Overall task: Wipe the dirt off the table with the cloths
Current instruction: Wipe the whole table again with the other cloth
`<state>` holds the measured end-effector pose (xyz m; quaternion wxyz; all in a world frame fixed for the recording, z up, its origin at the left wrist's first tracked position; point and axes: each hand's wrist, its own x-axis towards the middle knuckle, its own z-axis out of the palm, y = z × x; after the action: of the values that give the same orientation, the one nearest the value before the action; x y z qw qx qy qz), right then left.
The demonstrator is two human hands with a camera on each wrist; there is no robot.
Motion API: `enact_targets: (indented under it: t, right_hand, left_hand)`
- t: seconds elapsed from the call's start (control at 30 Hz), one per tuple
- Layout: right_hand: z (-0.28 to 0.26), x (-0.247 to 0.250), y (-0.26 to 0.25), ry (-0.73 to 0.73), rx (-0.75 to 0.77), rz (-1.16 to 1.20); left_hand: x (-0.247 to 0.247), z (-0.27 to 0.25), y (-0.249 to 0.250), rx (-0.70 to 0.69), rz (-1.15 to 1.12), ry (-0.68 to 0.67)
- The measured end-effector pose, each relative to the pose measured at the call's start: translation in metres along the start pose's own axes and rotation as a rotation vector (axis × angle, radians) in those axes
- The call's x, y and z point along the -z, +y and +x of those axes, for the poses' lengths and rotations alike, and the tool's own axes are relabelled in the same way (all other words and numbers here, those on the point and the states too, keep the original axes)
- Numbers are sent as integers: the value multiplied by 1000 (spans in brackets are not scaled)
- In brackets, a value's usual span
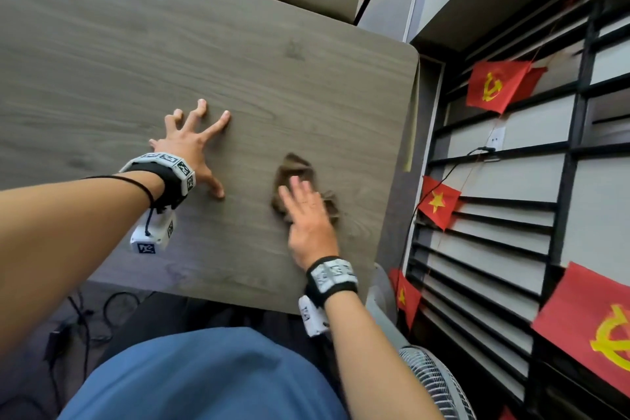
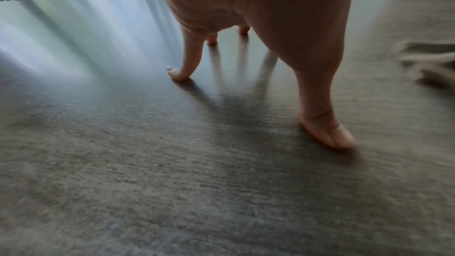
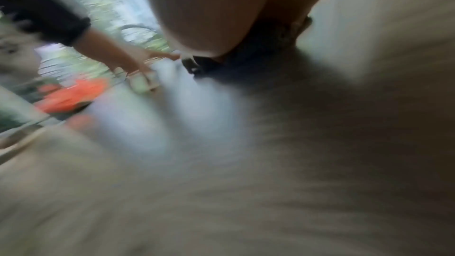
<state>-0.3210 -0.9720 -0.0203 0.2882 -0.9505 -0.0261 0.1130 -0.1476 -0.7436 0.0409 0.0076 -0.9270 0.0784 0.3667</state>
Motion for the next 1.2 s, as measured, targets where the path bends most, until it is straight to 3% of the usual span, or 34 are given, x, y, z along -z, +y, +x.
enact_targets:
  t: [0.1,0.17,0.3,0.4,0.57,0.67,0.87,1.07,1.2]
  right_hand:
    - [-19,32,56,117,-191,-10]
    - [-23,49,82,139,-233,0]
    - [-3,61,86,173,-321,-15]
    - [24,49,42,159,-324,-75]
    - [50,-20,-88,-115,-189,62]
    - [41,-51,-127,-123,-223,88]
    - [-8,-35,-62,-71,-150,-23]
    - [-56,6,15,55,-438,-59]
    - [-59,25,14,83,-609,-56]
  left_hand:
    - [1,-1,1,0,-7,-3]
    - [1,-1,0,-2,-6,-5]
    - [1,1,1,-7,-6,-5]
    - [1,1,-2,-13,-5,0]
    - [-3,4,-5,-30,-6,-1]
    - [-7,6,-8,-34,-27,13]
    - [-24,-4,-16,-82,-68,77]
    - [-74,-31,-36,-129,20,183]
    - [-99,-57,-42,-139,54,137]
